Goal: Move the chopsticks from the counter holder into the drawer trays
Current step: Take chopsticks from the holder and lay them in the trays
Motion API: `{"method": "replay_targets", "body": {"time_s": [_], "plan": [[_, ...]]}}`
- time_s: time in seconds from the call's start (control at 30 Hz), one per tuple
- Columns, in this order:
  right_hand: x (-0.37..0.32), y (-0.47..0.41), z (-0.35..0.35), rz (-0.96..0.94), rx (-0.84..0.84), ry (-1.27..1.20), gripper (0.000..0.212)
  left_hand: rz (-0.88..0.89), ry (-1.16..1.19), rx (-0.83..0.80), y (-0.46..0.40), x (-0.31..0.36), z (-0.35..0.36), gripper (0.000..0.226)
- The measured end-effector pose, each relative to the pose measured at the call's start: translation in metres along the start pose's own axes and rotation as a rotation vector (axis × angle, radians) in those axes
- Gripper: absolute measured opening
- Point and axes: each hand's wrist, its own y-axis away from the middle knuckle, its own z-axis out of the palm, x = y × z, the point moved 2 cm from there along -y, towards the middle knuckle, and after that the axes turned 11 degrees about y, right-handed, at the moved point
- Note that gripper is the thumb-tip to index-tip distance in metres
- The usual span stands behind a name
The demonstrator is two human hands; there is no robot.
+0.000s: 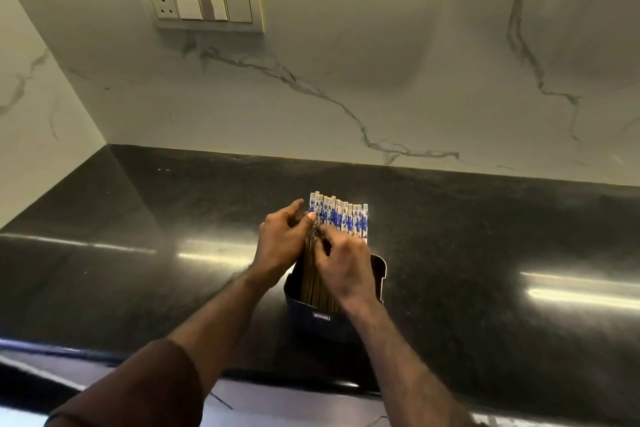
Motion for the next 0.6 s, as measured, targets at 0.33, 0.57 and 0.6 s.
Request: {"method": "replay_targets", "body": {"time_s": [0.33, 0.57, 0.6], "plan": [[0.0, 0.001, 0.012, 0.055, 0.025, -0.016, 0.027, -0.072, 0.368, -0.062, -0.014, -0.008, -0.001, 0.025], [-0.001, 0.002, 0.012, 0.055, 0.02, -0.002, 0.027, -0.027, 0.281, -0.001, -0.011, -0.008, -0.006, 0.027], [-0.001, 0.002, 0.012, 0.054, 0.019, -0.003, 0.027, -0.02, 0.257, 0.02, -0.01, -0.007, -0.006, 0.027]]}}
